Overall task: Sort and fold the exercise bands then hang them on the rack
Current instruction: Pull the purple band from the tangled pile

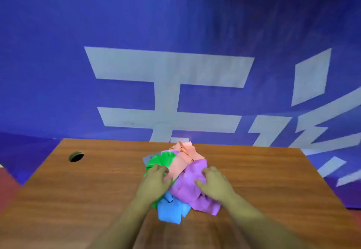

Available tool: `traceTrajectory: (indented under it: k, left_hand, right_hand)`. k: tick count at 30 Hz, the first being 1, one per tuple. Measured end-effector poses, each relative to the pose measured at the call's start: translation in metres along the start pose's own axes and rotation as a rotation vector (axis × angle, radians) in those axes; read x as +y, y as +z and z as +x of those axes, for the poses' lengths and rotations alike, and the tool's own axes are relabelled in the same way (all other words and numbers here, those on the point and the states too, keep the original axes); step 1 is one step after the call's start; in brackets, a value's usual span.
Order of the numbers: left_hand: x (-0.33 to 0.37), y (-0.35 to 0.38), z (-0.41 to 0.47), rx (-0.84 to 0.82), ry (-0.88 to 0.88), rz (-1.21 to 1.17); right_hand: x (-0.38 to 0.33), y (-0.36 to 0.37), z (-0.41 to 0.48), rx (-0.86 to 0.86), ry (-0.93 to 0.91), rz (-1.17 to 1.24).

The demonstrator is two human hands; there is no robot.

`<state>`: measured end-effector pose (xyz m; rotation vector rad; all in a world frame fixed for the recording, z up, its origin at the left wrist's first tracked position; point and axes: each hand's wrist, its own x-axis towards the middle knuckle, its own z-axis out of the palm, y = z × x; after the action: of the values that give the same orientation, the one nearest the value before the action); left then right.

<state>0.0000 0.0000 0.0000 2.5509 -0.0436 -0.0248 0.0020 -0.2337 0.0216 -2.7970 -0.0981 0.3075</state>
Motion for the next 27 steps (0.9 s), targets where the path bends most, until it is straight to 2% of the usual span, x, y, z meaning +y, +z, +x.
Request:
traceTrajectory:
  k: [4, 8, 12, 14, 16, 18, 22, 25, 27]
  left_hand:
    - [-0.006, 0.031, -0.013, -0.057, 0.055, 0.068]
    - [-0.017, 0.049, -0.028, 0.008, 0.082, 0.081]
    - [-0.013, 0.049, -0.038, 0.041, 0.131, 0.039]
    - [-0.007, 0.048, -0.048, 0.012, 0.183, 0.111]
    - [-0.002, 0.050, -0.060, 0.053, 0.223, 0.135]
    - [0.005, 0.051, -0.071, 0.167, 0.222, 0.064]
    - [0.025, 0.035, -0.089, 0.336, 0.183, -0.103]
    - [0.042, 0.015, -0.102, 0.322, 0.101, -0.202]
    - [0.054, 0.003, -0.110, 0.303, 0.110, -0.299]
  right_hand:
    - [-0.002, 0.034, 0.006, -0.007, -0.009, -0.006]
    - [-0.005, 0.057, -0.003, 0.092, -0.037, -0.097]
    - [0.005, 0.059, -0.012, 0.056, -0.113, 0.172]
    - [0.011, 0.056, -0.022, 0.075, -0.127, 0.194]
    - [0.018, 0.057, -0.036, 0.039, -0.083, 0.149]
    - [0.026, 0.066, -0.051, 0.030, -0.072, 0.146]
    - [0.025, 0.059, -0.082, 0.203, -0.078, 0.316]
    - [0.006, 0.018, -0.096, 0.339, -0.152, 0.450]
    - [-0.009, -0.016, -0.108, 0.396, -0.221, 0.504]
